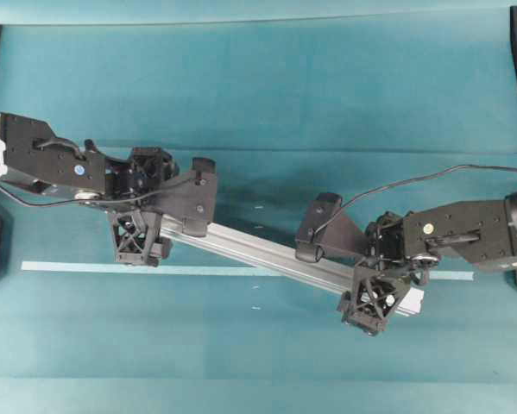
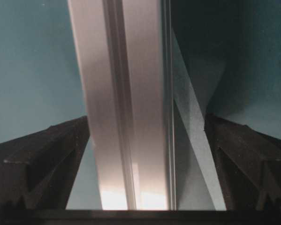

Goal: Lift the metal rail with both hands.
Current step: 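Close both grippers around the rail ends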

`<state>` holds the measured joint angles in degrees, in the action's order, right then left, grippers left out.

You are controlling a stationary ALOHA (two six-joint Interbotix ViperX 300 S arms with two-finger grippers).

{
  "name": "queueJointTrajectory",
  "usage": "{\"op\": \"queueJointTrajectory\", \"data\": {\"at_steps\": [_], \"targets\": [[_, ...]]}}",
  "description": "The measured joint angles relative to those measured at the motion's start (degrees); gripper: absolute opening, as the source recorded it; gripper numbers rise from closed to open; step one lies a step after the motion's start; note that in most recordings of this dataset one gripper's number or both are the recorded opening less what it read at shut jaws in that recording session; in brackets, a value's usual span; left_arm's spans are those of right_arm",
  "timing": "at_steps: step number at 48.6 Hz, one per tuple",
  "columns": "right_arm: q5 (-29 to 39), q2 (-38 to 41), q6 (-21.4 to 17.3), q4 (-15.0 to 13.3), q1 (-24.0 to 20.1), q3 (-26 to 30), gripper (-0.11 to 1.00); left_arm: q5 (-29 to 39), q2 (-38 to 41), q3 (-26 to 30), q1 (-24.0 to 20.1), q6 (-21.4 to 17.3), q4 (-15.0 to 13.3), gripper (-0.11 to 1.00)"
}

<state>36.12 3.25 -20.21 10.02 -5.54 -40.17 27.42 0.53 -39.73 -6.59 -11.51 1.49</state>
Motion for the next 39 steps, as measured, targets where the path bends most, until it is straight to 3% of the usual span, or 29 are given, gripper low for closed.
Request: {"op": "queueJointTrajectory", "data": {"at_steps": [8, 14, 19, 24, 28, 39], "targets": [[-0.62, 0.0, 0.09, 0.0, -0.09, 0.0, 1.0, -0.18, 0.0, -0.09, 0.0, 0.0, 0.0, 0.93], [-0.88, 0.18, 0.09, 0.0, -0.09, -0.09, 0.98, -0.18, 0.0, -0.18, 0.0, 0.09, 0.0, 0.84], [-0.97, 0.26, 0.0, 0.0, 0.0, -0.09, 0.88, -0.18, 0.0, -0.26, 0.0, 0.09, 0.0, 0.64], [-0.97, 0.35, 0.0, 0.26, 0.0, -0.09, 0.63, -0.26, 0.0, -0.44, 0.18, -0.26, 0.0, 0.4], [-0.88, 0.44, 0.35, 0.62, -0.26, 0.0, 0.46, -0.79, -0.09, -0.7, 0.26, -0.53, 0.09, 0.39], [-0.97, 0.53, 0.26, 0.97, -0.35, 0.18, 0.46, -2.29, -0.53, -1.58, 0.09, -0.7, 0.18, 0.39]]}}
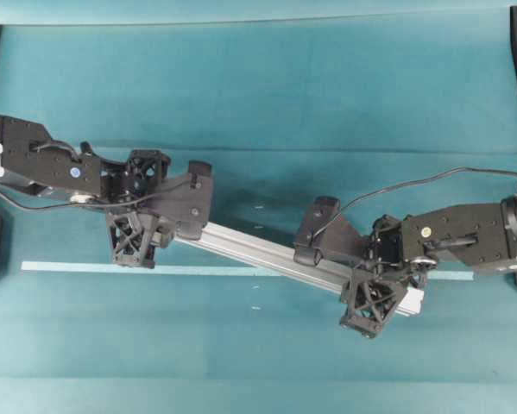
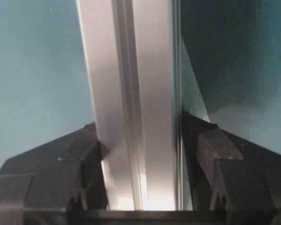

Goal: Lift the metal rail with both hands.
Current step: 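Close both grippers around the rail ends, then lift the rail with both grippers and straighten it horizontally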

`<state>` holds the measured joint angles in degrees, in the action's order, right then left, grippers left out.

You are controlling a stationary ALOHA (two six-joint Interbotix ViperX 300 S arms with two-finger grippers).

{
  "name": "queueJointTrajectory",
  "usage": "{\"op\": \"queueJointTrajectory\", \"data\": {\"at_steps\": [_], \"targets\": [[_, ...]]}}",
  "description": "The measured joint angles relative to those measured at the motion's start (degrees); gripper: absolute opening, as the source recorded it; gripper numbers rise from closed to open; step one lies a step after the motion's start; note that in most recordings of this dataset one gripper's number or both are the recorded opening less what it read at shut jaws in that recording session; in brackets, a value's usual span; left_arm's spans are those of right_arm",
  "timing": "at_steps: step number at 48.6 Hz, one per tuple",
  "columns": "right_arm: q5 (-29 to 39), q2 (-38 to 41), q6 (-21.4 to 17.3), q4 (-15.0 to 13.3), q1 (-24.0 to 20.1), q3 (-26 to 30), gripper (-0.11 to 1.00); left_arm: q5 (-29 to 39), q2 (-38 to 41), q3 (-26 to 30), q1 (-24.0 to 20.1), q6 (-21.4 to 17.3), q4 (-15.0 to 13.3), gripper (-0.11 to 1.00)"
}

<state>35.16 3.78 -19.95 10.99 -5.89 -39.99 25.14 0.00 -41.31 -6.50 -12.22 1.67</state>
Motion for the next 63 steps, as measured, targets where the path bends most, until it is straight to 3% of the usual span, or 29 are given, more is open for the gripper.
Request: {"op": "queueJointTrajectory", "data": {"at_steps": [23, 32, 47, 63], "targets": [[0.26, -0.09, 0.0, 0.26, 0.09, 0.09, 0.46, -0.18, -0.18, -0.09, 0.0, 0.0, 0.0, 0.39], [3.6, -1.93, 0.0, 0.26, 1.05, 1.49, 0.46, 3.25, -3.78, 0.0, 0.62, 0.62, -0.18, 0.39], [18.11, -9.93, 0.09, 0.26, 3.43, 7.47, 0.46, 15.21, -11.25, 4.57, 1.14, 0.7, -0.35, 0.39], [37.88, -13.54, 0.26, 0.26, 5.36, 19.51, 0.46, 28.39, -14.5, 14.41, 0.97, 0.62, -0.44, 0.39]]}}
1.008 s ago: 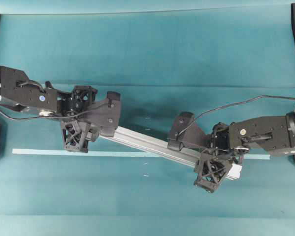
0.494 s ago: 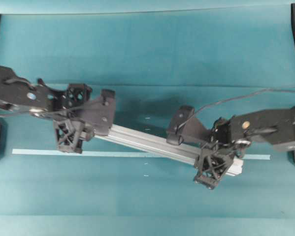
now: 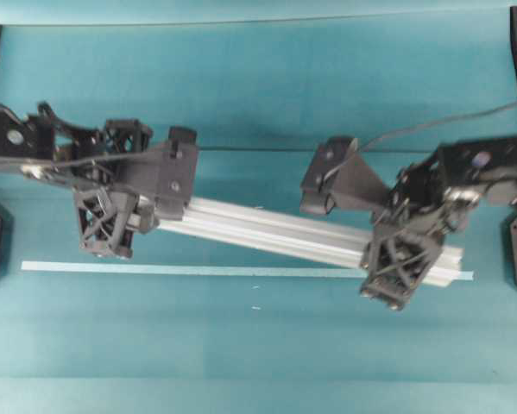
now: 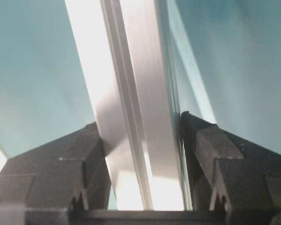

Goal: Lift the metal rail with both hands.
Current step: 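Lift the rail with both grippers and straighten it horizontally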

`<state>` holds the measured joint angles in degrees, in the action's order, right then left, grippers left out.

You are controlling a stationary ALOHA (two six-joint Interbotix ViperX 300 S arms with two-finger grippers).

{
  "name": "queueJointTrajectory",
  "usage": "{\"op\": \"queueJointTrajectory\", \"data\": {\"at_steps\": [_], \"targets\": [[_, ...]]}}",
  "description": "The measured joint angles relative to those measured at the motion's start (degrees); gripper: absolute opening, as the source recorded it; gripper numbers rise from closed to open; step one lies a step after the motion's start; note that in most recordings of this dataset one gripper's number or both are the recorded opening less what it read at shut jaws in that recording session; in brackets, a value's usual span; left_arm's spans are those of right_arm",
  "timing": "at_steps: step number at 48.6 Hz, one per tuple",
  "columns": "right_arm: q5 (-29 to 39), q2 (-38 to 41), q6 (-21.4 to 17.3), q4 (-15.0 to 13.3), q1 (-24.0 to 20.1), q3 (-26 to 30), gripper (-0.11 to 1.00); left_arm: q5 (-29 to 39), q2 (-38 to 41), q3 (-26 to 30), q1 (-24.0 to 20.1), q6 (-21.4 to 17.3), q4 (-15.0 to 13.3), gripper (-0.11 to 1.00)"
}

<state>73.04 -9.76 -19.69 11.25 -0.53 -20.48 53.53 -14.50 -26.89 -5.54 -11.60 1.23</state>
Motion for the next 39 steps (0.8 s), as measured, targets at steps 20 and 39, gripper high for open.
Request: {"op": "queueJointTrajectory", "data": {"at_steps": [20, 39], "targets": [[15.82, 0.0, 3.34, 0.0, 2.64, 13.1, 0.45, 20.21, -0.79, 16.08, 0.88, 4.31, 0.09, 0.38], [27.25, -0.09, 4.13, -1.23, 2.9, 27.42, 0.44, 31.29, -1.41, 31.03, 4.83, 13.01, 0.09, 0.37]]}}
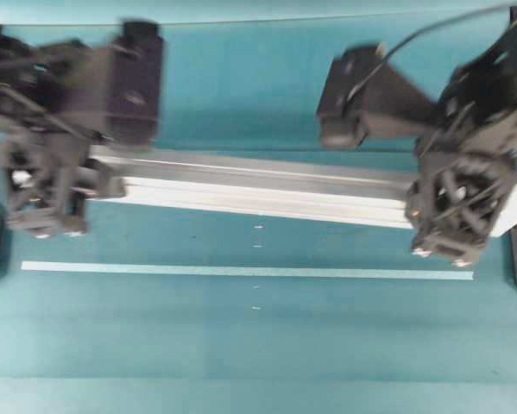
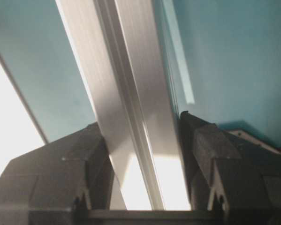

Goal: Lift the metal rail with both hands.
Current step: 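Lift the rail with both grippers and straighten it horizontally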

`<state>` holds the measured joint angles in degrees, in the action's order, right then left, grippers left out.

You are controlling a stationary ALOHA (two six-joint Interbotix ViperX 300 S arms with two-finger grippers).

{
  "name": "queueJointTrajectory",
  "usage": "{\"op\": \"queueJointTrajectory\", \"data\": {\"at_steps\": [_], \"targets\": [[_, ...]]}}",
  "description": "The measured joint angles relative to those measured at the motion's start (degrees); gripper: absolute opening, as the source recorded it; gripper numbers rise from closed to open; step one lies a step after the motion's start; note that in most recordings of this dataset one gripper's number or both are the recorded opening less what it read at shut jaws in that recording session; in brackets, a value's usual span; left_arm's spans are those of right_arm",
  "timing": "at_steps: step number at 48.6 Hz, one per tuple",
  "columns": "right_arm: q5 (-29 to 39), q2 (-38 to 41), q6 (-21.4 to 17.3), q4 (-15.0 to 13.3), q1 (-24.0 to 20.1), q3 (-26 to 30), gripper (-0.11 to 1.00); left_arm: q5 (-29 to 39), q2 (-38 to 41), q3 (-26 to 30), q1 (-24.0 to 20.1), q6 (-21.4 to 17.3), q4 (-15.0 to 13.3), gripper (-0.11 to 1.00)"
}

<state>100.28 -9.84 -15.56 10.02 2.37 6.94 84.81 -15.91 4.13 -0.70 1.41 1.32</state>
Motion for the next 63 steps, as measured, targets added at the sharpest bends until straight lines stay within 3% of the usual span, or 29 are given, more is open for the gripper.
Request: {"op": "queueJointTrajectory", "data": {"at_steps": [11, 21, 27, 39, 63], "targets": [[1.05, 0.09, 0.26, -0.53, -0.09, 7.47, 0.44, 5.89, 0.0, 8.09, 1.41, 7.47, 0.0, 0.37], [1.05, 0.0, 0.44, -0.62, -0.26, 8.88, 0.44, 8.0, 0.0, 11.87, 2.81, 10.99, -0.09, 0.37], [1.05, 0.0, 0.88, -1.93, -0.26, 8.53, 0.44, 8.09, 0.0, 11.95, 3.16, 11.78, 0.18, 0.37], [0.79, 0.09, 1.14, -7.38, -1.49, 10.11, 0.44, 8.17, 0.0, 11.95, 3.16, 12.04, 0.44, 0.37], [0.88, 0.97, 1.14, -8.17, -2.2, 13.27, 0.44, 8.26, -0.09, 11.43, 3.16, 12.13, 0.44, 0.36]]}}
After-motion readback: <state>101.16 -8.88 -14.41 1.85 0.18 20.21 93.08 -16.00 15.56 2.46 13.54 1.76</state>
